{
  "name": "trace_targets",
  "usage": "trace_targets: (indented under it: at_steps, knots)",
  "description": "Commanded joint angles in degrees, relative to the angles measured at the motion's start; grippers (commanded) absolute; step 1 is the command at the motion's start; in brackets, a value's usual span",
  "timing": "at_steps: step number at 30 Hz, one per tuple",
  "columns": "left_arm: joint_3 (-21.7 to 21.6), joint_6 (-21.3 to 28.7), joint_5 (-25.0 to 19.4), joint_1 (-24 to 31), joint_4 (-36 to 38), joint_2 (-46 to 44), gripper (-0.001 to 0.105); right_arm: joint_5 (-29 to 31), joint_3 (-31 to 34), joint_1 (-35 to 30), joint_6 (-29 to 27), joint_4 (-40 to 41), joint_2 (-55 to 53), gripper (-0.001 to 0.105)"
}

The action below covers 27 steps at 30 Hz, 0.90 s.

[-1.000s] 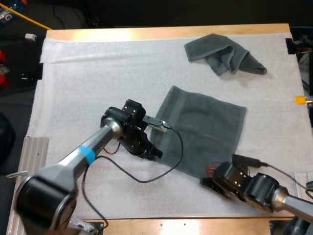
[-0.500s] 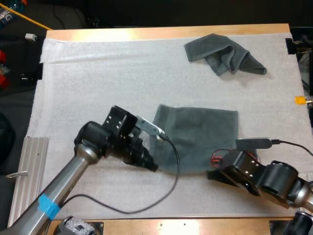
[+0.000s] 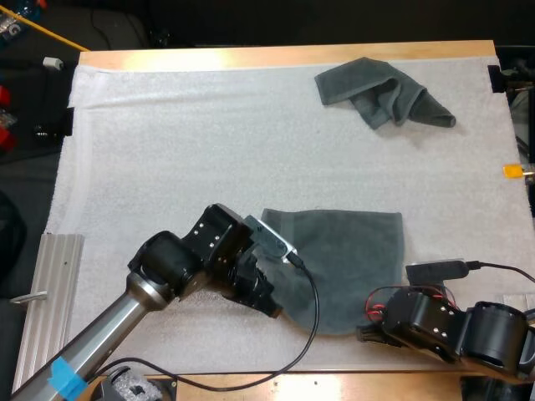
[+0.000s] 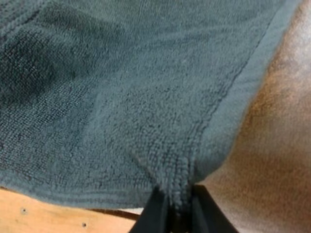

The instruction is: Pick towel from pile, fold and stack

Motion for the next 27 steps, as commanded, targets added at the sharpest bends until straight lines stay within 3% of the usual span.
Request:
trace_targets:
  at_steps: [1, 11, 16, 23, 27]
  knots:
    - [-0.03, -0.88, -0.70, 0.59, -2.29, 1.04, 0.000, -1.47, 0.94, -0.93, 0.32, -0.77, 0.33, 0.000]
    - [-0.03, -1.84, -0.52, 7.22, -10.14, 11.08, 0.000, -12.03, 7.67, -16.70, 1.47, -11.74, 0.86, 0.000]
    - [-0.03, -3.00, 7.19, 11.74, -16.04, 15.49, 0.000, -14.71, 7.96, -26.26, -0.71, -17.57, 2.98, 0.000]
    - [-0.03, -4.25, 7.26, 14.36, -19.41, 19.95, 0.000, -17.93, 7.96, -34.57, -3.41, -21.33, 10.62, 0.000]
    - [-0.03, -4.25, 4.70, 14.99, -21.67, 21.00, 0.000, -19.71, 7.96, -37.18, -4.08, -23.78, 15.03, 0.000]
